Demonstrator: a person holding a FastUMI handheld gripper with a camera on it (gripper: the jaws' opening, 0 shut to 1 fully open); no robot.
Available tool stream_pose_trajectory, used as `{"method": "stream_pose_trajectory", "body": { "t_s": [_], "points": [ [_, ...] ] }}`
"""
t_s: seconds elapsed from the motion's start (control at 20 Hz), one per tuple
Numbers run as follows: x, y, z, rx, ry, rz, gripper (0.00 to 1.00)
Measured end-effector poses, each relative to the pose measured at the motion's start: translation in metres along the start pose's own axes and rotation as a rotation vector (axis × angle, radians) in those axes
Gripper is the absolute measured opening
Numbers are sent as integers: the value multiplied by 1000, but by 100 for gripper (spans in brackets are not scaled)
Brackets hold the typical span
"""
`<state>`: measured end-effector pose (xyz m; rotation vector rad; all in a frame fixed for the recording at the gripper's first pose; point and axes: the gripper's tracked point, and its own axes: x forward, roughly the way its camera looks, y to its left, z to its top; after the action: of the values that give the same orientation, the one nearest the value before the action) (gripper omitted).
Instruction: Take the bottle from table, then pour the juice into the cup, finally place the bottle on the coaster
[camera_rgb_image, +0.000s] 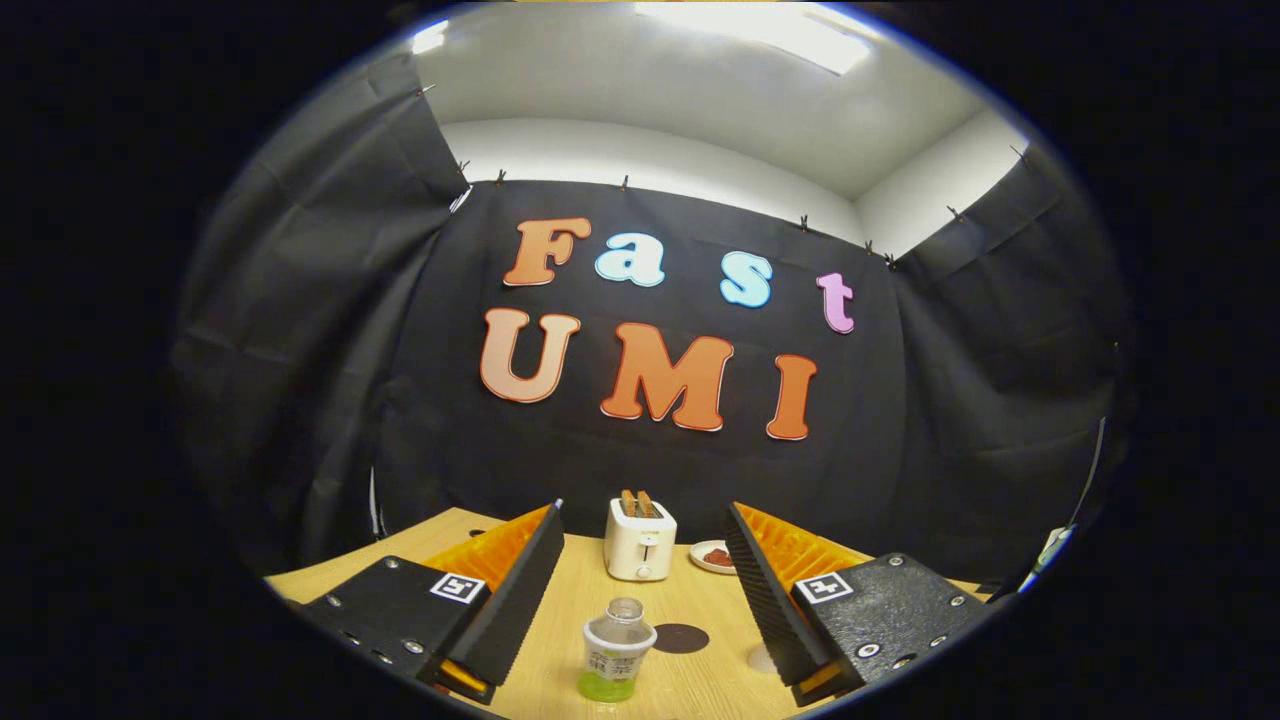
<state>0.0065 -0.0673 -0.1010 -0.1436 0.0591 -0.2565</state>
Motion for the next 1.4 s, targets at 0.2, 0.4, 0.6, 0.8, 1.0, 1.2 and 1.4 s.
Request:
{"method": "stream_pose_trajectory", "body": {
  "t_s": [0.2, 0.4, 0.6, 0.8, 1.0, 1.2, 1.4],
  "points": [
    [7, 18, -58, -19, 97, 25, 97],
    [12, 26, -109, -25, 174, 34, 97],
    [19, 32, -153, 26, 242, 49, 95],
    [23, 41, -198, 46, 347, 76, 95],
    [23, 44, -217, 46, 392, 87, 92],
    [25, 50, -220, 82, 394, 121, 78],
    [28, 50, -217, 143, 397, 158, 62]
  ]
}}
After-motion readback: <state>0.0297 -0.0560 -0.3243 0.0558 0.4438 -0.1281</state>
